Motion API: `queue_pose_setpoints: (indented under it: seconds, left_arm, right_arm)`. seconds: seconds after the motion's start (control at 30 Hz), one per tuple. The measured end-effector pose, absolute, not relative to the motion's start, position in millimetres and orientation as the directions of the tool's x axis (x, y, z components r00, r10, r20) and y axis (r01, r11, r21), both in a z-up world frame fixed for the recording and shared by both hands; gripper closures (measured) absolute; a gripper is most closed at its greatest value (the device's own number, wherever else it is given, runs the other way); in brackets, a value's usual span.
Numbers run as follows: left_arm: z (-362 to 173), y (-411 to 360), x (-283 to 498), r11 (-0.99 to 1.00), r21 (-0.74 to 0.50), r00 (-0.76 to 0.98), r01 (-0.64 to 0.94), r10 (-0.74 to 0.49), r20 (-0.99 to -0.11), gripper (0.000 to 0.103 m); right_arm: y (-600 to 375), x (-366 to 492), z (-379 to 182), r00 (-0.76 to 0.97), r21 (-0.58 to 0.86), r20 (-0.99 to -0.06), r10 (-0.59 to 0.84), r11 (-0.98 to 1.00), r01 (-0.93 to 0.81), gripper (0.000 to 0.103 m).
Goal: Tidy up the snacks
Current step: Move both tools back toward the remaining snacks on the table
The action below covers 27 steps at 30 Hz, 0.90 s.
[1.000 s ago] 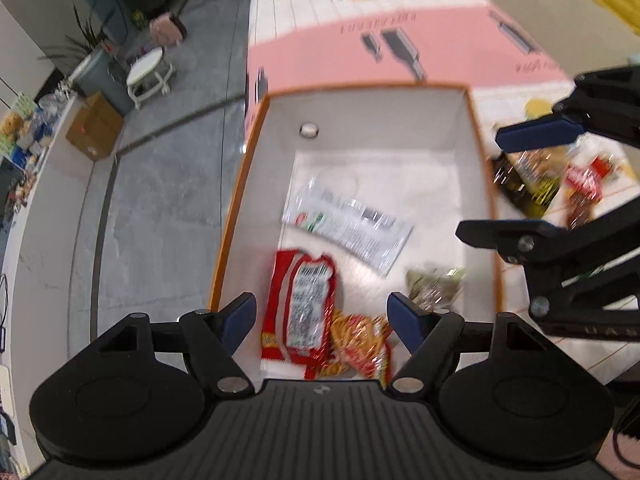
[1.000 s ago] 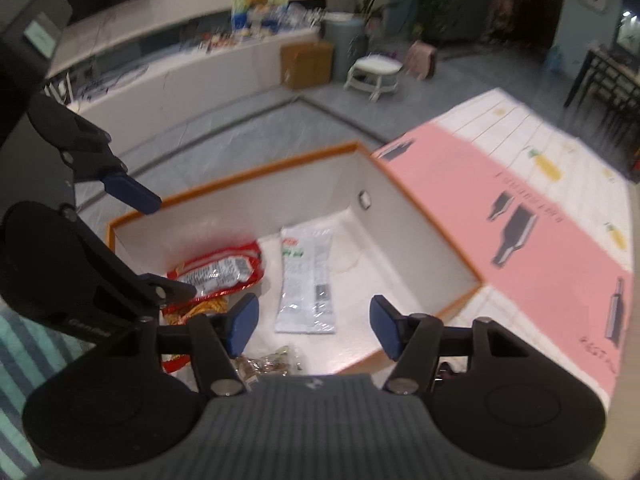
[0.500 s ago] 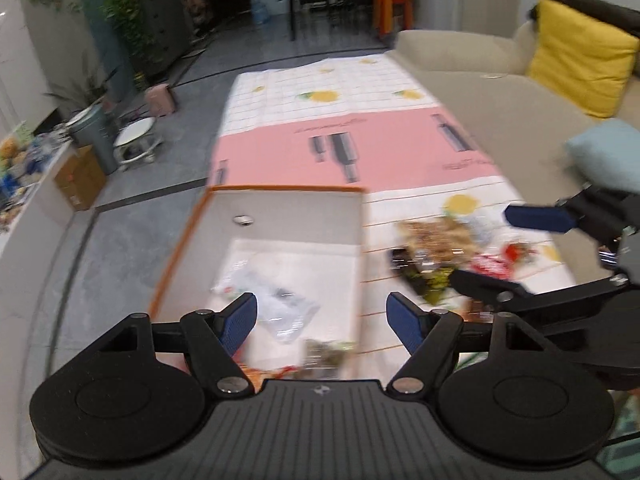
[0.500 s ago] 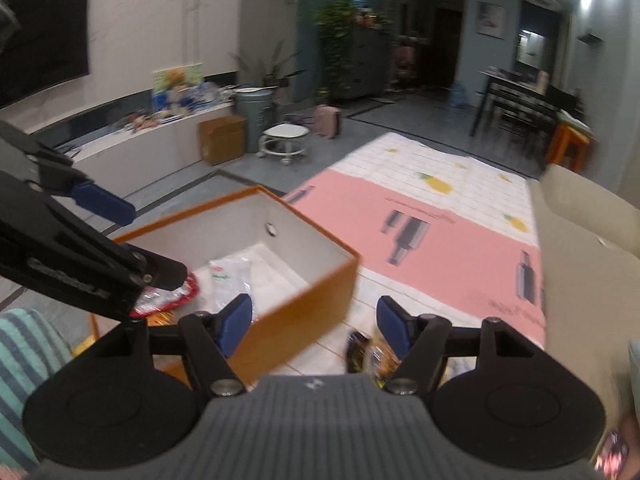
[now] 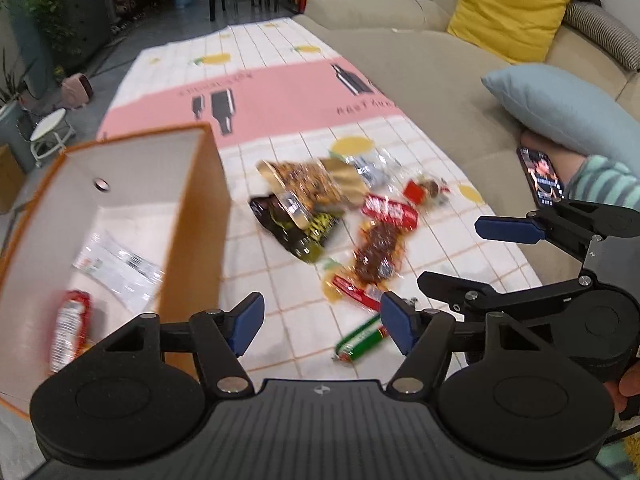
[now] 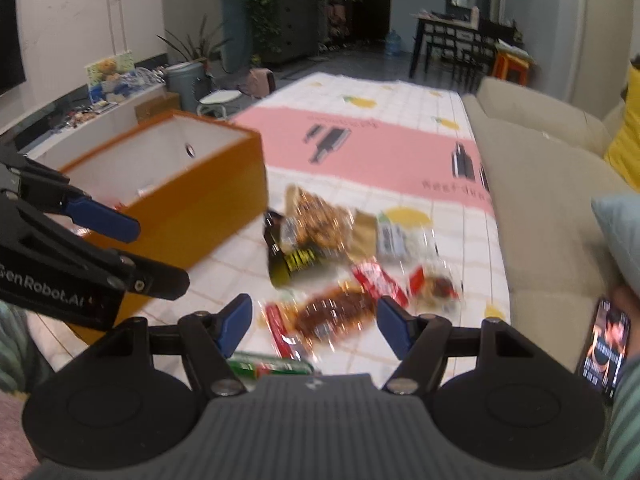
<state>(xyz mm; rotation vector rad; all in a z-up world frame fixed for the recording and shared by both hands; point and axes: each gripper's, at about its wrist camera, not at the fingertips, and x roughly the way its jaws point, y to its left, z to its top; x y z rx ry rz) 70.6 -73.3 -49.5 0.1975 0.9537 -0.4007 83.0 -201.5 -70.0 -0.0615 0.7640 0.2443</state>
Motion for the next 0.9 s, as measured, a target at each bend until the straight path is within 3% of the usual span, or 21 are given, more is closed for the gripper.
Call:
queue_pose_setpoints:
  seconds: [0.37,0.47,0.67,0.9]
  left_arm:
    - [-96,-84,83,0.886,-0.057,0.434,0.46,-0.28,-0.857,0.027]
    - [-107,-89,84,0.867,-0.071,0.407,0.492,-0.302,-0.862,0.027]
    - [-124,-98,87,0.837,-0.095,0.363,0.539,-0.332,-0.871,0.034]
    - [-138,-100,94,0.838,-0.132,0.321,0.53,-0.342,-0.883,0.054]
  right_arm:
    - [-225,102,-111,0.599,0.044,-0.794,0.105,0.992,-0.115,0.038]
    - [-226,108,-120,0.564,0.035,-0.821,0.087,0.994,-0.103,0.045]
    - [-228,115,-132,0.525,0.04,-0.847,0.079,0.996,-0.085,0.055]
    - [-224,121,-142,0.496,0.04,-0.864,0.082,0.995,-0.096,0.063]
